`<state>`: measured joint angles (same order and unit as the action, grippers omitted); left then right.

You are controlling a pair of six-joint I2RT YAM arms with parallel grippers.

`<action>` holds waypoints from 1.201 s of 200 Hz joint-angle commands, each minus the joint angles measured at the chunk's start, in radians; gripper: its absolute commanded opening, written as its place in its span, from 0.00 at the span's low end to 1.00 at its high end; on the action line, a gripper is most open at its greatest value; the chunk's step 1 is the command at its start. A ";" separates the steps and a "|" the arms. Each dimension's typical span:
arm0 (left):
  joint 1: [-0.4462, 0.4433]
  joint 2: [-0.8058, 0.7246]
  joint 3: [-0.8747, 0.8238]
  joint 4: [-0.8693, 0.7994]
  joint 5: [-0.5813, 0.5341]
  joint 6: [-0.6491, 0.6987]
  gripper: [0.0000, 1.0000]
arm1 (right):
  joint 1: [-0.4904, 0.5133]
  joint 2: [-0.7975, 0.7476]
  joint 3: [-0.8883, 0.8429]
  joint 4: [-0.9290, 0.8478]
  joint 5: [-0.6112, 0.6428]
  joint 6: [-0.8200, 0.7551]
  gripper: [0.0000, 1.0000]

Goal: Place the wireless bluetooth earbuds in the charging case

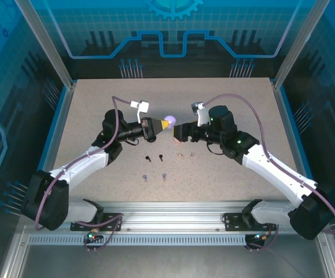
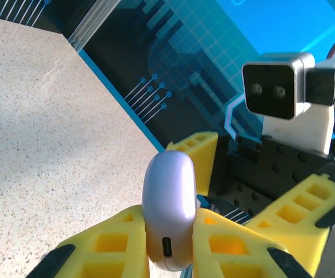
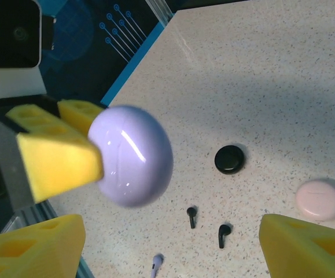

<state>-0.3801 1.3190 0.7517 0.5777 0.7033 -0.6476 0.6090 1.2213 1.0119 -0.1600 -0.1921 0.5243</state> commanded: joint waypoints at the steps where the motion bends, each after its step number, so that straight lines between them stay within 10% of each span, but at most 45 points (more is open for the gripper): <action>1: -0.014 -0.031 0.009 -0.033 0.007 0.048 0.00 | 0.012 0.021 0.046 0.017 0.017 -0.020 0.79; 240: -0.032 -0.049 0.038 -0.023 0.012 0.029 0.00 | -0.113 -0.053 -0.208 0.330 -0.200 0.169 0.53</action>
<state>-0.4038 1.2758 0.7525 0.5209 0.6964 -0.6254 0.4900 1.1744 0.8104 0.0841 -0.3470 0.6609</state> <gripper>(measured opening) 0.195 0.543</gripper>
